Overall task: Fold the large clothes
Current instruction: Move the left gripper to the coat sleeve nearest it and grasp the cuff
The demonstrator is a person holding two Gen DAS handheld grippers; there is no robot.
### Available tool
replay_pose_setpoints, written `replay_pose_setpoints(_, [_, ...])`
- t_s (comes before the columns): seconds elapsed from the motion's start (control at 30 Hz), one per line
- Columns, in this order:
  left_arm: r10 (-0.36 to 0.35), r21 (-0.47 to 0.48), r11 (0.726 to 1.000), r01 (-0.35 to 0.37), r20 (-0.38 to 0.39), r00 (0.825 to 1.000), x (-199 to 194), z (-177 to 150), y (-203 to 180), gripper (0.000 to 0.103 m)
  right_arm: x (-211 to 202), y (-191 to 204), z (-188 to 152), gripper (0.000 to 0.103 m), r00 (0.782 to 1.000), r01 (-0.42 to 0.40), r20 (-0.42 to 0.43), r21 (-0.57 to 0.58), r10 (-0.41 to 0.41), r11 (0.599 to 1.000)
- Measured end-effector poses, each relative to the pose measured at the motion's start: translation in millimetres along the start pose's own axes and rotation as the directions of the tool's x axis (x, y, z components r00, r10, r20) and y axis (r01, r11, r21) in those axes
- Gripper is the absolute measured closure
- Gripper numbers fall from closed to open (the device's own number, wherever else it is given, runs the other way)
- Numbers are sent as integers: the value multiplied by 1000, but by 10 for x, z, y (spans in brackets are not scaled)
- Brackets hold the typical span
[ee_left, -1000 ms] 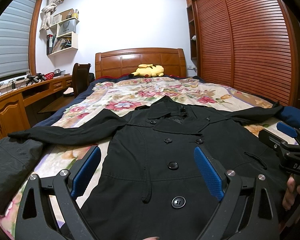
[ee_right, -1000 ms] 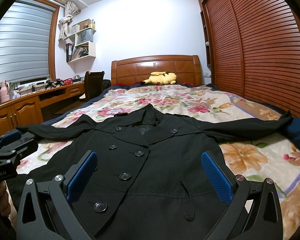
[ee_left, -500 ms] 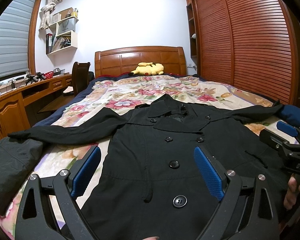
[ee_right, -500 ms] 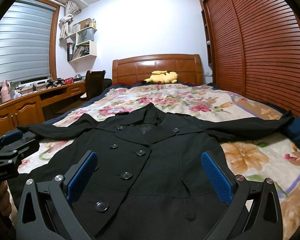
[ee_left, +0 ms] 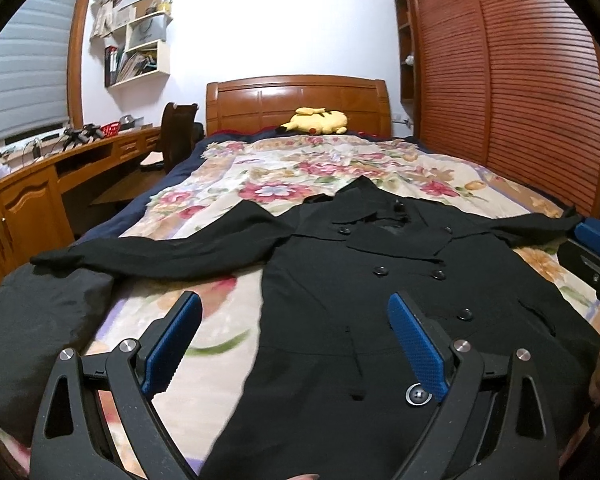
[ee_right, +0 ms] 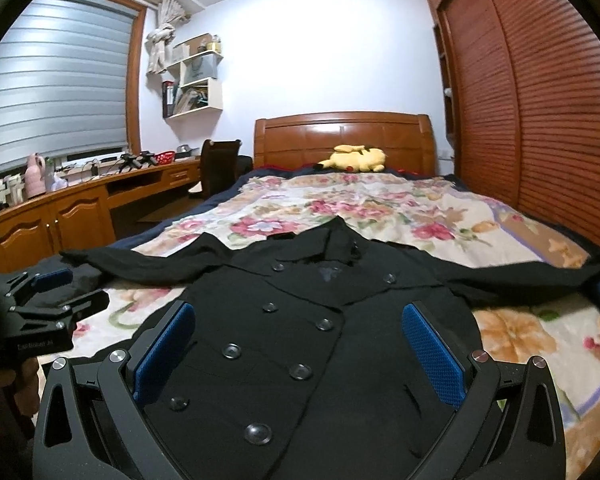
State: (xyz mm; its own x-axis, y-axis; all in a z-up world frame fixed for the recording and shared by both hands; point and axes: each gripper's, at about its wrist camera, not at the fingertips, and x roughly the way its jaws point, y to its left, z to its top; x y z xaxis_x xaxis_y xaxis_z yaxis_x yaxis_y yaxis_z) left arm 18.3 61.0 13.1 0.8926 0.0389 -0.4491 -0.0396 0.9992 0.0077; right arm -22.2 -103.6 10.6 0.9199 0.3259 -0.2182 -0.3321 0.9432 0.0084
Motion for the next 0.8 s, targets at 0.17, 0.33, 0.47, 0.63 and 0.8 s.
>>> replay_pose_setpoints(0.17, [23,14,1000,-23,-15,1000,43,-6,128,8,124,46,39,0,1000,-16,9,-32,16,999])
replay_pose_setpoints(0.33, [41,6,999,-41,-34,999,128,5,322,8,290,79,67,0,999,-38,15,-46,39,998])
replay_pose_setpoints(0.47, [42,0,999,-42,-51,998,175,14,480,8,396,118,109,0,998,-67,19,-41,68,997])
replay_pose_setpoints(0.63, [64,18,998,-63,-70,996,260,58,719,8,550,215,154,0,996,-90,23,-51,91,995])
replay_pose_setpoints(0.8, [74,10,997,-73,-99,992,370,128,1029,8,773,285,116,0,993,-116,-7,-74,115,991])
